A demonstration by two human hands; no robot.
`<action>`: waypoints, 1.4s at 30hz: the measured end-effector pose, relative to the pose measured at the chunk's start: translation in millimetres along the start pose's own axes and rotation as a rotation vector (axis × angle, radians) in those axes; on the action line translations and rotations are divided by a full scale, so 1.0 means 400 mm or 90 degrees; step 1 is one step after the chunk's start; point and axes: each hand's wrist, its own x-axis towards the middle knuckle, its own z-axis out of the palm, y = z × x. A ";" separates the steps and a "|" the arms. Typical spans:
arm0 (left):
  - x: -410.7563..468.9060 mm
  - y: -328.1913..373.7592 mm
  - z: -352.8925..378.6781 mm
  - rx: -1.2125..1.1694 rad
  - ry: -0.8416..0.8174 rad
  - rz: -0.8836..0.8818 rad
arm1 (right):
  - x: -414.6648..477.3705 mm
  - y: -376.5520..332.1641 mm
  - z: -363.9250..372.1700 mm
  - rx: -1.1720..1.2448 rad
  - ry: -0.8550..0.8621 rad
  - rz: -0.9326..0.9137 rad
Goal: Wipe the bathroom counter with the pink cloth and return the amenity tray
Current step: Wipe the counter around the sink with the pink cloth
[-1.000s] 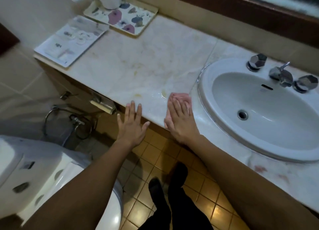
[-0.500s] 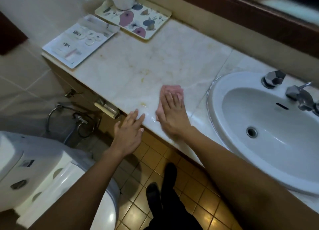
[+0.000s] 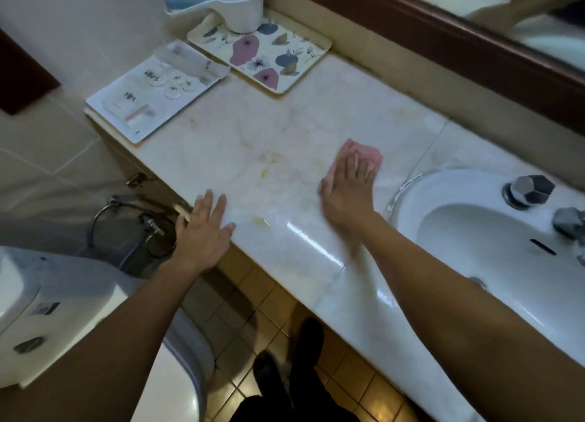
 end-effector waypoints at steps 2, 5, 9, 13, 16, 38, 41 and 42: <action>0.002 -0.010 0.002 -0.007 -0.009 -0.001 | -0.079 -0.047 0.032 -0.006 -0.016 -0.131; 0.006 -0.022 0.001 -0.011 -0.019 -0.001 | -0.278 -0.033 0.060 -0.018 -0.073 -0.287; 0.002 -0.018 -0.004 -0.024 -0.028 0.004 | -0.294 0.088 0.040 -0.014 -0.046 -0.196; 0.000 -0.016 -0.014 -0.025 -0.031 0.004 | -0.031 0.088 -0.032 0.019 -0.007 0.034; 0.003 -0.009 -0.016 -0.035 -0.037 0.004 | 0.117 0.017 -0.052 0.011 -0.016 0.026; 0.215 -0.313 -0.136 -0.023 0.118 0.152 | 0.146 -0.480 0.111 -0.037 -0.043 -0.233; 0.231 -0.335 -0.156 -0.038 0.125 0.186 | 0.092 -0.417 0.107 -0.059 -0.051 -0.365; 0.235 -0.347 -0.162 -0.052 0.121 0.199 | 0.107 -0.385 0.092 -0.057 -0.050 -0.365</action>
